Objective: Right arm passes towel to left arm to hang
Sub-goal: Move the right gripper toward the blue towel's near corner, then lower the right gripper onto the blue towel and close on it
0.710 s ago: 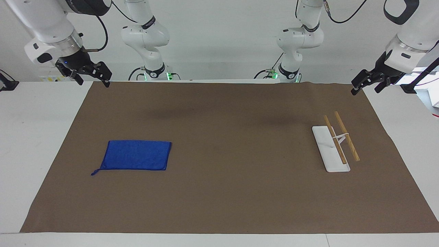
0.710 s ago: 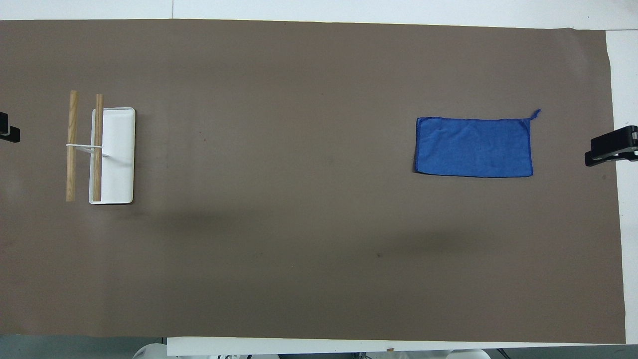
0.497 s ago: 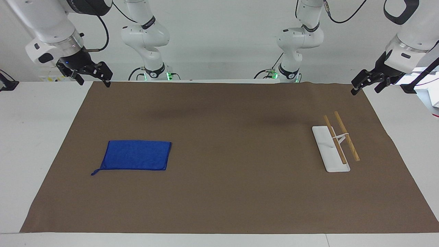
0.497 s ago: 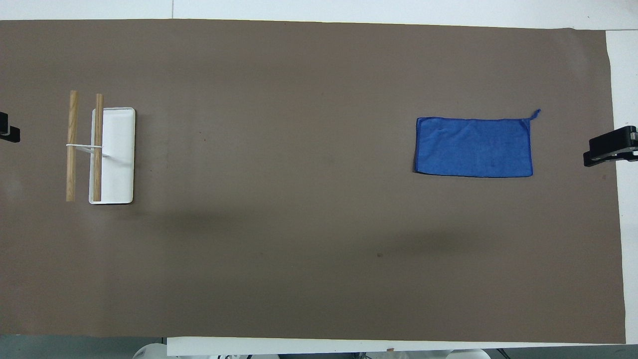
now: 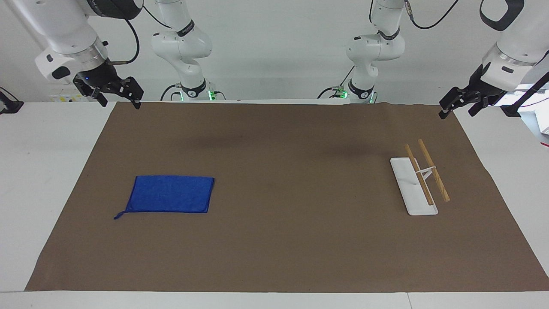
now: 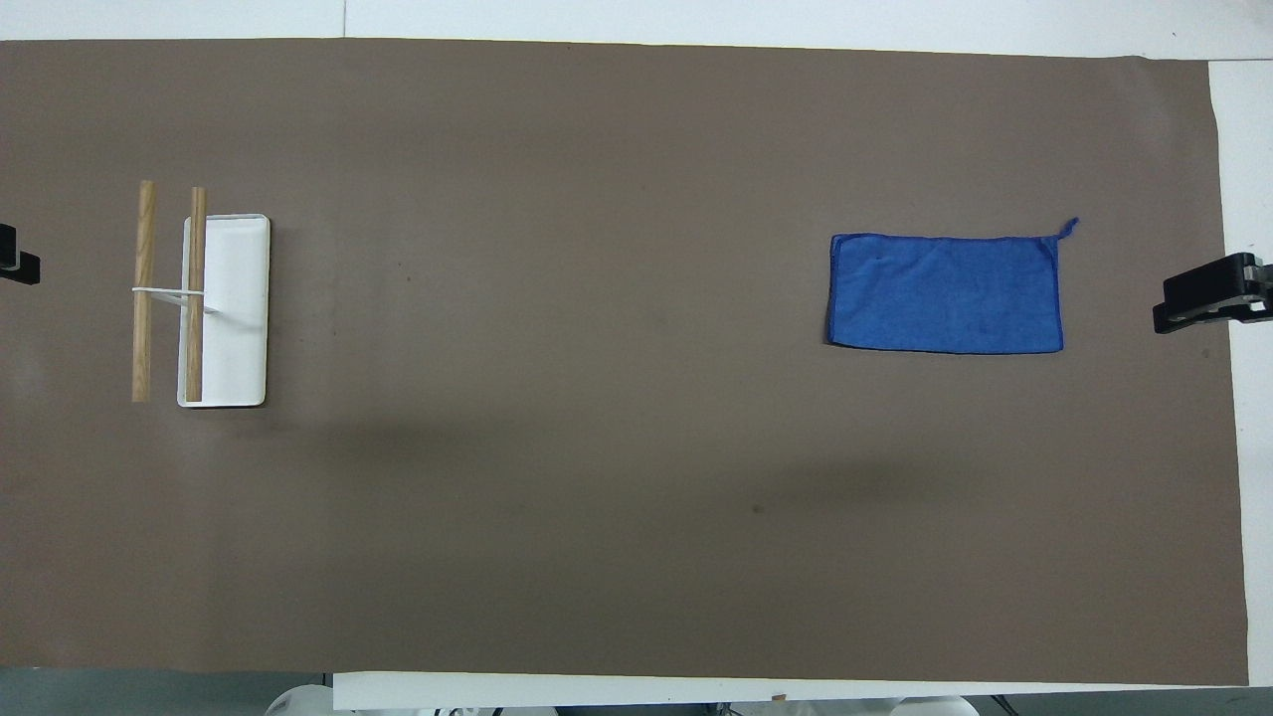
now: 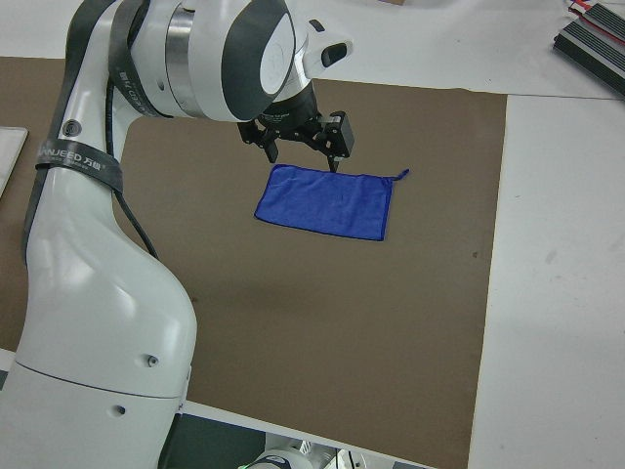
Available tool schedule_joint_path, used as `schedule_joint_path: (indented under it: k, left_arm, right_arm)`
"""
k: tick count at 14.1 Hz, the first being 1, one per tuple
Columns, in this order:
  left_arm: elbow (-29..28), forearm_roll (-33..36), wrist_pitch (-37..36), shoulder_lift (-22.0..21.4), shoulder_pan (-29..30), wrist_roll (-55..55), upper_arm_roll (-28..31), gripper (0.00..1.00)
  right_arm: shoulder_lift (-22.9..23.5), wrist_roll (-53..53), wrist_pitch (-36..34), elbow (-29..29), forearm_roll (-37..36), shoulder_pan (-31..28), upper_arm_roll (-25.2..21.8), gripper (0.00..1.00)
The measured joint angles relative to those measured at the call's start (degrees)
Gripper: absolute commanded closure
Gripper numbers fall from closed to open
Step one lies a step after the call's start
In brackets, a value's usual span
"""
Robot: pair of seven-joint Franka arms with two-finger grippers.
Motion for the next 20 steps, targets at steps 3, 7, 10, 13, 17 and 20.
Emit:
schedule_joint_path:
  k: [3, 7, 10, 13, 17, 20]
  left_arm:
    - [0.0, 0.0, 0.0, 0.0, 0.0, 0.0, 0.0, 0.0]
    - [0.0, 0.0, 0.0, 0.0, 0.0, 0.0, 0.0, 0.0]
    - [0.0, 0.0, 0.0, 0.0, 0.0, 0.0, 0.0, 0.0]
    - [0.0, 0.0, 0.0, 0.0, 0.0, 0.0, 0.0, 0.0]
    - [0.0, 0.0, 0.0, 0.0, 0.0, 0.0, 0.0, 0.0]
    - [0.0, 0.0, 0.0, 0.0, 0.0, 0.0, 0.0, 0.0]
  right_arm:
    - [0.2, 1.3, 8.6, -5.5, 0.9, 1.8, 0.0, 0.0]
    - [6.3, 4.5, 27.8, -16.5, 1.5, 2.7, 0.0, 0.0]
    - [11.0, 4.6, 37.9, -21.5, 1.7, 2.7, 0.0, 0.0]
    - [12.4, 4.4, 47.2, -29.1, 1.8, 2.7, 0.0, 0.0]
    - [15.3, 3.3, 52.2, -31.3, 1.8, 2.7, 0.0, 0.04]
    - [17.0, -2.6, 53.4, -31.3, 1.8, 2.4, -0.1, 0.1]
